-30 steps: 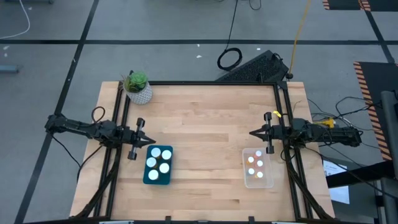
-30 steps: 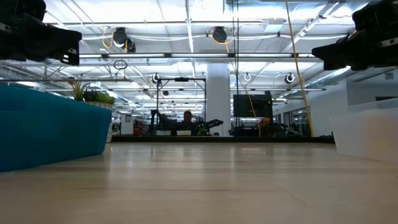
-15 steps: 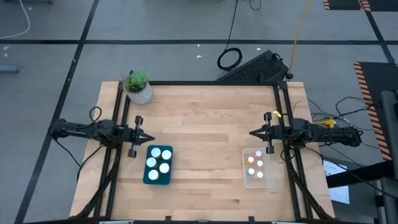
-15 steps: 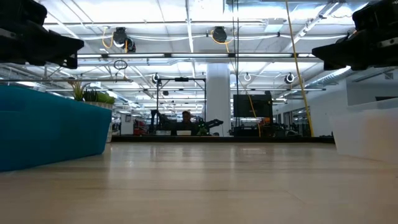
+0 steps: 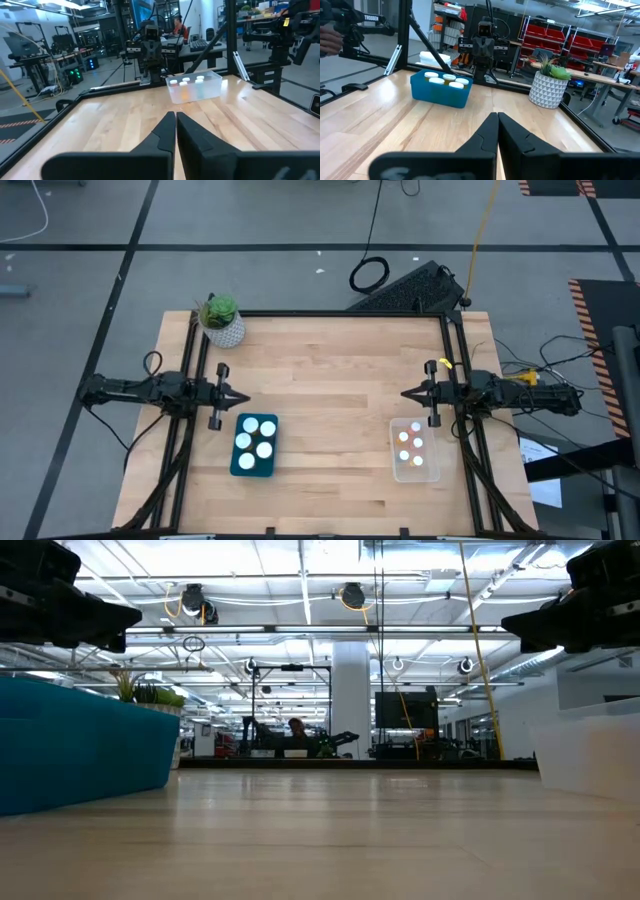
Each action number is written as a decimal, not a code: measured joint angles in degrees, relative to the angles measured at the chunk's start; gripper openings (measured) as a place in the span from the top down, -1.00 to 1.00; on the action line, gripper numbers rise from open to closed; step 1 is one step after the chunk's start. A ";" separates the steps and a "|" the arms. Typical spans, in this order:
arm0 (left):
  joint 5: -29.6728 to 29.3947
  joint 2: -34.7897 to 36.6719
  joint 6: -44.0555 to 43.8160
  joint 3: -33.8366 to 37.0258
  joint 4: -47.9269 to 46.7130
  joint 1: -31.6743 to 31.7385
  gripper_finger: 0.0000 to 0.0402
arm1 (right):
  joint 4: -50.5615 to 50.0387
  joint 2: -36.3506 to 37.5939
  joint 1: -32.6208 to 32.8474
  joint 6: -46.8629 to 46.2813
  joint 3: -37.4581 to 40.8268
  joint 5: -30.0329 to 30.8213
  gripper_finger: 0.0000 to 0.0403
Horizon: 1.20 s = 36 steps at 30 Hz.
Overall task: Pick and place medicine bottles into bin by pill shape (circle, oval)
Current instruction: Return to Home Position
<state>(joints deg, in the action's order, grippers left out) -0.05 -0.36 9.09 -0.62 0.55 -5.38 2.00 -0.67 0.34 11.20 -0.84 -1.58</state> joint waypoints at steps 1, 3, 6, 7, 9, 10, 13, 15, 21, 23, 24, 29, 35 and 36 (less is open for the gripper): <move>0.00 0.00 -0.01 0.00 -0.01 -0.01 0.91 | 0.00 0.00 0.00 0.00 0.00 0.00 1.00; -0.02 0.00 -0.21 0.00 -0.01 -0.01 0.87 | 0.00 0.00 0.00 0.00 0.00 0.00 1.00; -0.16 0.00 -0.23 0.00 0.37 -0.01 0.85 | -0.01 0.00 0.00 0.00 0.00 0.00 1.00; -0.29 0.00 -0.24 0.00 0.55 0.00 0.84 | -0.02 0.00 0.00 0.00 0.00 0.00 1.00; -0.44 0.00 -0.32 0.00 0.72 0.01 0.84 | -0.02 0.00 0.00 0.00 0.00 0.00 1.00; -0.44 0.00 -0.36 0.00 0.75 -0.01 0.84 | -0.02 0.00 0.00 0.00 0.00 0.00 1.00; -0.44 0.00 -0.36 0.02 0.80 -0.01 0.84 | -0.02 0.00 0.00 0.00 0.00 0.00 1.00; -0.46 0.00 -0.36 0.02 0.83 -0.01 0.84 | -0.02 0.00 0.00 0.00 0.00 0.00 1.00; -0.44 0.00 -0.36 0.04 0.92 -0.01 0.84 | -0.04 0.00 0.00 0.00 0.00 0.00 1.00; -0.44 0.00 -0.36 0.04 0.95 -0.01 0.84 | -0.04 0.00 0.00 0.00 0.00 0.01 1.00; -0.44 0.00 -0.36 0.04 0.97 -0.01 0.84 | -0.04 0.00 0.00 -0.02 0.00 0.00 1.00; -0.44 0.00 -0.36 0.04 1.04 -0.01 0.84 | -0.04 0.00 0.00 0.00 0.00 0.00 1.00; -0.44 0.00 -0.36 0.04 1.06 0.00 0.84 | -0.04 0.00 0.00 0.00 0.00 0.02 1.00; -0.42 0.00 -0.36 0.04 1.07 -0.01 0.84 | -0.04 0.00 0.00 0.00 0.00 0.00 1.00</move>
<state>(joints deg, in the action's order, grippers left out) -0.47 -0.36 8.73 -0.58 1.62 -5.39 1.96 -0.67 0.34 11.20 -0.84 -1.58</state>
